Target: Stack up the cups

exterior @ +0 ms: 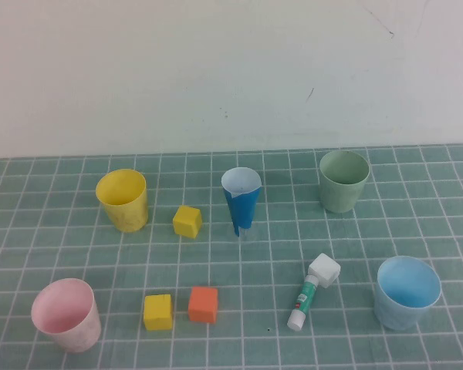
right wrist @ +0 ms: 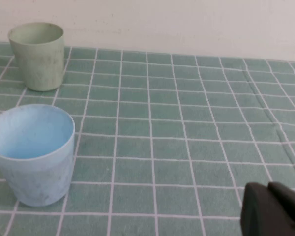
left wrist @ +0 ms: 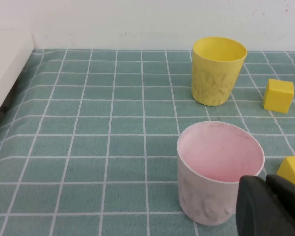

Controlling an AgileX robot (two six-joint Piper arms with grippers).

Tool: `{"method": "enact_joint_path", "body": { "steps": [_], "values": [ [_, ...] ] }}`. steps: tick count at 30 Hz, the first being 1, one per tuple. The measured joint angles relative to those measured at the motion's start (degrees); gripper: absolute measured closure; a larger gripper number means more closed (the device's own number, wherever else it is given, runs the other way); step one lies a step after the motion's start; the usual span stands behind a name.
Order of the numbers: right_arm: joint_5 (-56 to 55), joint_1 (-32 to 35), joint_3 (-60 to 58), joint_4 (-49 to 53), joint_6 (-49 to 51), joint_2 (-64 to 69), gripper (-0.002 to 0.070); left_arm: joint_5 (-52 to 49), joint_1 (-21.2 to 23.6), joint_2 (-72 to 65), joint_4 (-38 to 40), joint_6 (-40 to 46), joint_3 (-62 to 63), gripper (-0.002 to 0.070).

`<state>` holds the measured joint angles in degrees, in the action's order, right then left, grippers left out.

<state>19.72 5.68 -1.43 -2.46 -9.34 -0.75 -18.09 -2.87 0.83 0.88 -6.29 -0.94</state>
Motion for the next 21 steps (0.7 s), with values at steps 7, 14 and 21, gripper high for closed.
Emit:
{"method": "enact_joint_path", "body": {
  "steps": [7,14,21],
  "values": [
    [0.00,0.00,0.00,0.36,-0.13,0.00,0.0678,0.00,0.00,0.00,-0.37,0.00,0.00,0.0677],
    [0.00,0.00,0.00,0.44,-1.38,0.00,0.0678,0.00,0.00,0.00,-0.50,0.00,0.00,0.0677],
    [0.00,0.00,0.00,0.44,-1.73,0.00,0.0679,0.00,0.00,0.00,-0.50,0.23,0.00,0.0677]
  ]
}}
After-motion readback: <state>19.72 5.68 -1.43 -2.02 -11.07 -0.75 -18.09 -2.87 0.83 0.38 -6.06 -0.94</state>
